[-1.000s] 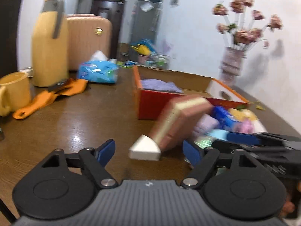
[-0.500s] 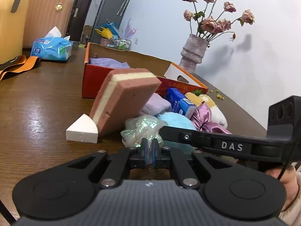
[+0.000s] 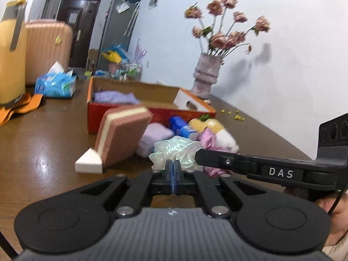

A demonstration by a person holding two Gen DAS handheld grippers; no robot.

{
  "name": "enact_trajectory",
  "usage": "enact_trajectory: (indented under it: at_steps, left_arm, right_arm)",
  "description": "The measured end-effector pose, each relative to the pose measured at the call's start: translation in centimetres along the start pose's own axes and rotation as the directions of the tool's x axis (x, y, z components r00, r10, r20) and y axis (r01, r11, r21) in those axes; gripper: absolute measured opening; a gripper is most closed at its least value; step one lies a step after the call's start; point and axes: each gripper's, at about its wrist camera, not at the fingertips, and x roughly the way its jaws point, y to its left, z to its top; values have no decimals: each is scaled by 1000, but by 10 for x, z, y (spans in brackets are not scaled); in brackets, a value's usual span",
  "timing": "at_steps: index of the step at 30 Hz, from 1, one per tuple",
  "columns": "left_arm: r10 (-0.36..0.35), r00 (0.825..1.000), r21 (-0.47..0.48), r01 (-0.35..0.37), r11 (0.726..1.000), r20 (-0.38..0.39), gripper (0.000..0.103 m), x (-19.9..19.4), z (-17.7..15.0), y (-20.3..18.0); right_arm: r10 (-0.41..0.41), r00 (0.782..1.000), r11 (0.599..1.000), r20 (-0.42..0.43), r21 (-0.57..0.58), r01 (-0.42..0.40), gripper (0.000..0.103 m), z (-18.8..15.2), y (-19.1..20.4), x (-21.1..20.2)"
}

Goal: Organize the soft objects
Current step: 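Grasp the clear plastic bag with the right gripper, then carry the plastic bag into the box and open the right gripper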

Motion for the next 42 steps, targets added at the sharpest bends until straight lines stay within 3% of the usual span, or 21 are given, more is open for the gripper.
enact_trajectory:
  at_steps: [5, 9, 13, 17, 19, 21, 24, 27, 30, 32, 34, 42]
  left_arm:
    - [-14, 999, 38, 12, 999, 30, 1, -1, 35, -11]
    - [-40, 996, 139, 29, 990, 76, 1, 18, 106, -20]
    - [-37, 998, 192, 28, 981, 43, 1, 80, 185, -17]
    - [-4, 998, 186, 17, 982, -69, 1, 177, 239, 2]
    - [1, 987, 140, 22, 990, -161, 1, 231, 250, 20]
    - [29, 973, 105, -5, 994, -228, 1, 275, 250, 37]
    - [66, 949, 68, -47, 997, -309, 1, 332, 238, 61]
    - [48, 916, 39, -36, 999, -398, 1, 367, 225, 74]
    - [37, 905, 18, -32, 999, -424, 6, 376, 219, 82]
    - [30, 904, 7, -31, 1000, -427, 26, 375, 221, 87]
    - [51, 914, 24, -45, 999, -403, 40, 363, 224, 86]
    - [143, 953, 122, -114, 986, -266, 49, 267, 263, 66]
  right_arm:
    - [-1, 999, 1000, 54, -12, 1, 2, 31, -2, -10]
    - [-16, 994, 997, 107, -78, 25, 2, 92, -9, -1]
    - [-59, 991, 996, 119, -63, 67, 2, 165, -38, 34]
    - [-136, 991, 990, 20, -38, 137, 2, 229, -80, 105]
    - [-167, 984, 986, -66, -2, 167, 2, 248, -113, 151]
    - [-188, 971, 980, -150, 40, 196, 2, 255, -144, 193]
    - [-218, 934, 964, -282, 89, 252, 2, 248, -186, 253]
    - [-235, 906, 949, -352, 120, 293, 3, 236, -211, 287]
    - [-241, 899, 932, -365, 172, 320, 18, 228, -226, 297]
    - [-247, 900, 934, -360, 159, 319, 30, 226, -228, 295]
    - [-240, 905, 934, -351, 172, 314, 35, 228, -227, 288]
    - [-301, 928, 949, -221, 30, 315, 38, 270, -172, 199]
